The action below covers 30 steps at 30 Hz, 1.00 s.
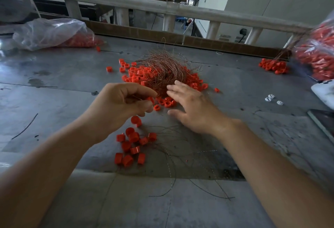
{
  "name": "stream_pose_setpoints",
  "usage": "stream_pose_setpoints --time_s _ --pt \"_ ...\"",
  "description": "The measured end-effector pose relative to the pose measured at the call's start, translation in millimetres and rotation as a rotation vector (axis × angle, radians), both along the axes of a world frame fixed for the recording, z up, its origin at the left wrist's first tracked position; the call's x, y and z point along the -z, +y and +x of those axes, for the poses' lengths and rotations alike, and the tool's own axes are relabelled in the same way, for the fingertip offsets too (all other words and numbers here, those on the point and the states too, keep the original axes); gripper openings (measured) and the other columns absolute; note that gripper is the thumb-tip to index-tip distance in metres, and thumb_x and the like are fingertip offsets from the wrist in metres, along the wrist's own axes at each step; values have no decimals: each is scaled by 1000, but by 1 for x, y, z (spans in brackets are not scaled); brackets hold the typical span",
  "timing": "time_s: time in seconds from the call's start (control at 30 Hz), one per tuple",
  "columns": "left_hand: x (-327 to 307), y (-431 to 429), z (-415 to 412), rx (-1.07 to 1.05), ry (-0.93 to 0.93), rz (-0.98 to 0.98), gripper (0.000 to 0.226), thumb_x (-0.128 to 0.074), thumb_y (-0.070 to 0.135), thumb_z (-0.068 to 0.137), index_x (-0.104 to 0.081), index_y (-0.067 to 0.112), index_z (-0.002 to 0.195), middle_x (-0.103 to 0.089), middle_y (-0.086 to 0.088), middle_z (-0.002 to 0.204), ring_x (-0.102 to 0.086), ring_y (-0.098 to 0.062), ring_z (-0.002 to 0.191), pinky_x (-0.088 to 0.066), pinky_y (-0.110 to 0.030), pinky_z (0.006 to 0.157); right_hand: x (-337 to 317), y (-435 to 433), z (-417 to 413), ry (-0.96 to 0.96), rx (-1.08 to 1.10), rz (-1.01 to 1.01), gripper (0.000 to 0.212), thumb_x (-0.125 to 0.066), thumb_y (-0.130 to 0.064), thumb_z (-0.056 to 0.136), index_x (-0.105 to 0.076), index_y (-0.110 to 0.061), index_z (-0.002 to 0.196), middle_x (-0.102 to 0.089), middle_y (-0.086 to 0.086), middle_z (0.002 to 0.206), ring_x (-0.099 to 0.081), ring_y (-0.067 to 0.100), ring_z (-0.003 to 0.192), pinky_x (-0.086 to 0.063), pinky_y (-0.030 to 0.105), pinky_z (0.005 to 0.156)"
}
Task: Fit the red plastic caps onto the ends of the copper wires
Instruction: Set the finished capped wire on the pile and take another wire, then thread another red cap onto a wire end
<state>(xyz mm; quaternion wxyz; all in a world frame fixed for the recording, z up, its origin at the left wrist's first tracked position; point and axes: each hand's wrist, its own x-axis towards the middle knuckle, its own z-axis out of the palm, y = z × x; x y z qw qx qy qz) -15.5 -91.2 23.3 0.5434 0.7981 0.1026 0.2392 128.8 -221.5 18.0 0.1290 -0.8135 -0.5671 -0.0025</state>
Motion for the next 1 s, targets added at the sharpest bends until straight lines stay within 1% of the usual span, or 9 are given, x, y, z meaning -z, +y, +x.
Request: stream_pose_setpoints --time_s 0.1,0.17,0.23,0.33,0.43,0.57,0.8,0.9,1.0 --pt "-1 0 0 7 2 1 27 -65 2 74 -66 28 83 -71 5 72 -67 -10 66 -52 -12 63 -4 -2 -2 5 12 143 43 -55 -24 90 -48 -9 130 -42 0 141 -24 11 136 -16 32 112" --pt "-1 0 0 14 0 1 28 -65 1 74 -67 27 84 -71 5 71 -67 -9 66 -52 -12 62 -7 -3 -3 4 11 285 31 -61 -17 86 -62 -5 115 -57 6 124 -43 17 124 -26 28 106" --pt "-1 1 0 23 -5 -9 25 -65 4 72 -67 26 84 -71 4 71 -67 -12 67 -52 -14 63 -10 -5 -5 17 15 402 17 -67 -9 79 -70 -3 96 -66 8 102 -57 20 102 -35 21 92" --pt "-1 1 0 39 -18 -36 24 -63 15 65 -67 27 85 -71 4 73 -68 -14 69 -54 -17 65 -12 -6 -5 66 57 506 7 -69 -2 76 -66 -5 81 -60 -2 79 -56 12 76 -38 10 69" --pt "0 0 0 35 -26 -46 25 -63 18 61 -67 29 84 -71 4 75 -68 -15 71 -54 -18 68 -10 -6 -5 91 69 547 9 -68 -1 77 -64 -6 84 -59 -6 77 -56 8 74 -39 10 69" --pt "-1 -1 0 11 -32 -68 26 -66 22 56 -68 30 81 -71 7 72 -67 -6 67 -52 -12 66 -9 -7 -5 83 23 568 10 -68 -3 77 -72 -6 86 -70 4 83 -62 12 77 -46 17 73" --pt "-4 -5 0 -19 -60 -111 35 -66 46 51 -69 24 77 -70 2 72 -65 -7 64 -53 -14 63 -11 -5 -13 29 -61 605 12 -66 -4 77 -73 -6 87 -68 6 82 -57 8 76 -47 18 72" --pt "-5 -4 1 -60 -93 -132 29 -64 42 57 -68 20 76 -70 2 68 -64 -5 61 -53 -14 60 -11 -6 -18 -18 -98 586 13 -65 -7 77 -73 -6 87 -67 7 80 -60 15 76 -50 32 74" --pt "-5 -1 2 -92 -99 -167 19 -62 29 62 -68 17 76 -68 3 63 -63 -4 58 -52 -13 57 -13 -7 -20 -29 -134 571 12 -63 -7 78 -73 -6 86 -65 9 78 -62 23 76 -51 39 73"
